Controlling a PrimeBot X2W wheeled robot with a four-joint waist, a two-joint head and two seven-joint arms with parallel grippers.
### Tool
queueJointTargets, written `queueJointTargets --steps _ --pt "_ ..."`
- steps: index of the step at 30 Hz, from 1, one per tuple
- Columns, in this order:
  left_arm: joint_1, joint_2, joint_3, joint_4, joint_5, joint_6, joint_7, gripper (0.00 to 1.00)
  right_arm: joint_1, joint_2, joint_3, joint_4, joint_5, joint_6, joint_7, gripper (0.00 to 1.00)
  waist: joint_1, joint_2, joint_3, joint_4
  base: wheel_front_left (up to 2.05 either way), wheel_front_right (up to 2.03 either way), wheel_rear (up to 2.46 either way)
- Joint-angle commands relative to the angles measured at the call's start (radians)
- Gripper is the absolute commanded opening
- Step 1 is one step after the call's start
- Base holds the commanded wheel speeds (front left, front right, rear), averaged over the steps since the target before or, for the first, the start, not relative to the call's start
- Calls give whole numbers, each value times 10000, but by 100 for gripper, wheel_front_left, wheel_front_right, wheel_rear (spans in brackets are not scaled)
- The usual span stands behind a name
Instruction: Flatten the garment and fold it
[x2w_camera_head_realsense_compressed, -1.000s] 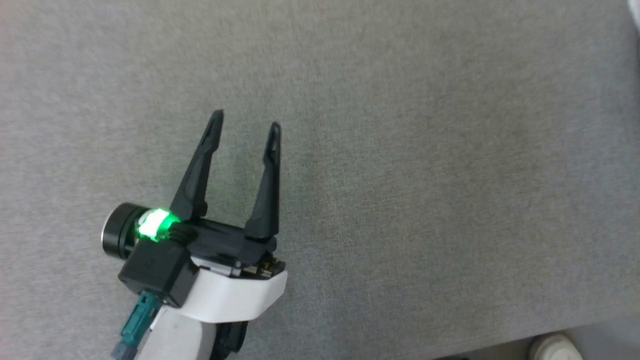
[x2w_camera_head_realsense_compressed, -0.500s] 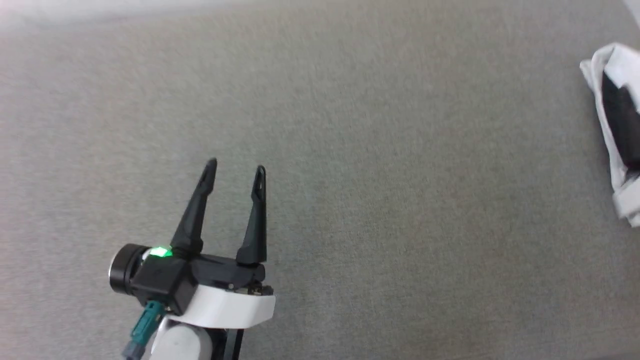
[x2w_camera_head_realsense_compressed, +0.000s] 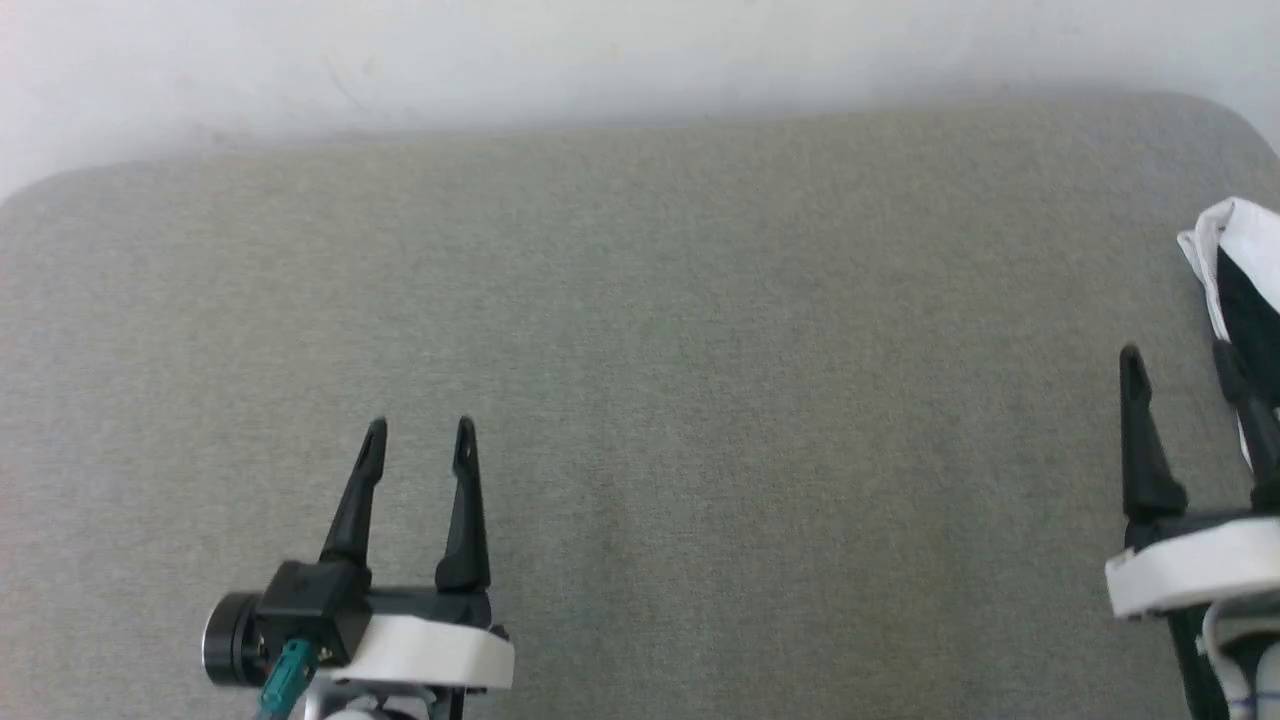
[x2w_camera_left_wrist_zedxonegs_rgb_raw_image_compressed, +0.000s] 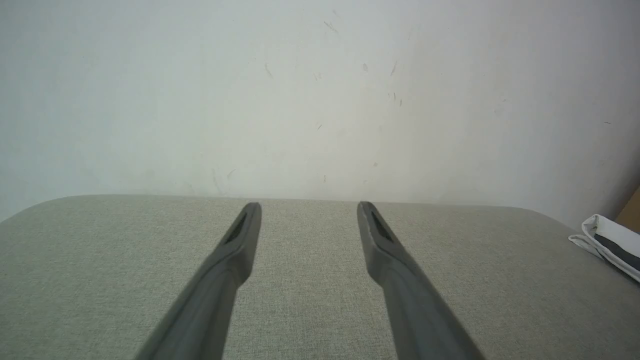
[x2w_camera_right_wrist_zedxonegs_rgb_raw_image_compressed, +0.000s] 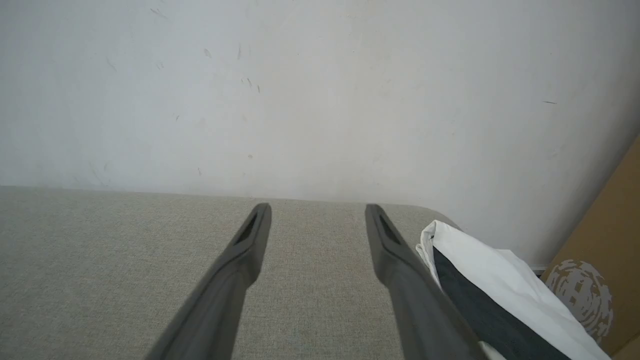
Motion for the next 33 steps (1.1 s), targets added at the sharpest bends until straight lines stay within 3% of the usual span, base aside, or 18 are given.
queueJointTargets --steps 1,9,21,33 --pt "165 15 72 60 -32 101 -43 100 226 91 -49 -70 -256 -19 -157 100 1 0 -333 282 0 0 0" --pt "689 -20 115 257 -110 196 -51 100 932 626 -562 364 -991 -19 -906 100 1 0 -555 484 0 0 0" --pt "1049 -258 274 469 -139 65 -57 100 1103 664 -502 1294 -338 -19 -1328 100 1 0 -733 481 0 0 0" --pt "1177 -423 458 569 -73 -95 -58 100 1166 665 -360 1409 -355 -19 -1279 100 1 0 -777 480 0 0 0"
